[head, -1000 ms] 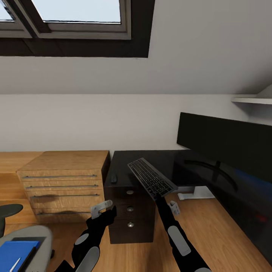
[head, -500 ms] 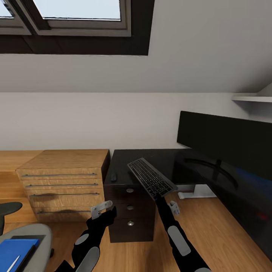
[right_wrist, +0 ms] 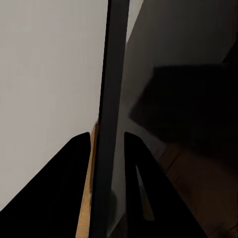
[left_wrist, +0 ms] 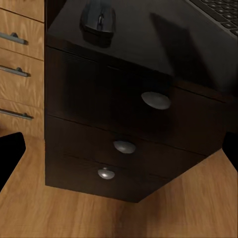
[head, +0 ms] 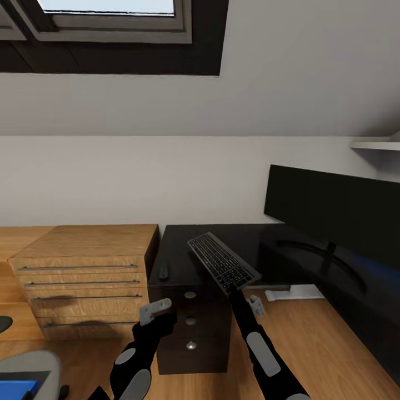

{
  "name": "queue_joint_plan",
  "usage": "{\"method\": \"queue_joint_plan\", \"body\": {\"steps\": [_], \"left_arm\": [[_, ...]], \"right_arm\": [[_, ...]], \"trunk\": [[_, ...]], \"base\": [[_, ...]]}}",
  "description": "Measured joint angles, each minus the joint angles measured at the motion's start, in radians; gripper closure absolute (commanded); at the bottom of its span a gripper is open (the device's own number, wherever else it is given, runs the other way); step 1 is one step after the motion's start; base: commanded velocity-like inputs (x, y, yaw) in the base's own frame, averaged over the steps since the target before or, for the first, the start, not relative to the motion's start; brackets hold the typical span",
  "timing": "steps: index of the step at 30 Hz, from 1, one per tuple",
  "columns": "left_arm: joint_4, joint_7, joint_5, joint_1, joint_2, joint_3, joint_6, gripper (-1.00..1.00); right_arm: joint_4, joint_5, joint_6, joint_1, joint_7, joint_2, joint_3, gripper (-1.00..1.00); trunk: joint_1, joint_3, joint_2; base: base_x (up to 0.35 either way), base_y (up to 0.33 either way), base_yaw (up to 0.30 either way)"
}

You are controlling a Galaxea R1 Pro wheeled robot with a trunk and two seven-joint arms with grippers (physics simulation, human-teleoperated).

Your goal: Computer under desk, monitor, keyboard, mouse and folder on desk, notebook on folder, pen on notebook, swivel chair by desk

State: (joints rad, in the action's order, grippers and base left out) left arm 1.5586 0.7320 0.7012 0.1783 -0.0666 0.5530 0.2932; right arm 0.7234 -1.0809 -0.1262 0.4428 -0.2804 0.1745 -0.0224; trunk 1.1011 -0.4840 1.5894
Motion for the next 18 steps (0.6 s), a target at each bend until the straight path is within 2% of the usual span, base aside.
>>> {"method": "queue_joint_plan", "body": {"steps": [7,18], "left_arm": [[0.0,0.0,0.0,0.0,0.0,0.0,0.0,-1.0],[0.0,0.001,-0.002,0.0,-0.002,-0.001,0.0,-1.0]], "right_arm": [[0.0,-0.001,0.0,0.0,-0.012,0.0,-0.004,1.0],[-0.021,0.0,0.001,0.0,-0.005,0.0,-0.009,1.0]], "trunk": [[0.0,0.0,0.0],[0.001,0.0,0.0]], "base": [[0.279,0.0,0.0],[0.003,0.0,0.0]]}}
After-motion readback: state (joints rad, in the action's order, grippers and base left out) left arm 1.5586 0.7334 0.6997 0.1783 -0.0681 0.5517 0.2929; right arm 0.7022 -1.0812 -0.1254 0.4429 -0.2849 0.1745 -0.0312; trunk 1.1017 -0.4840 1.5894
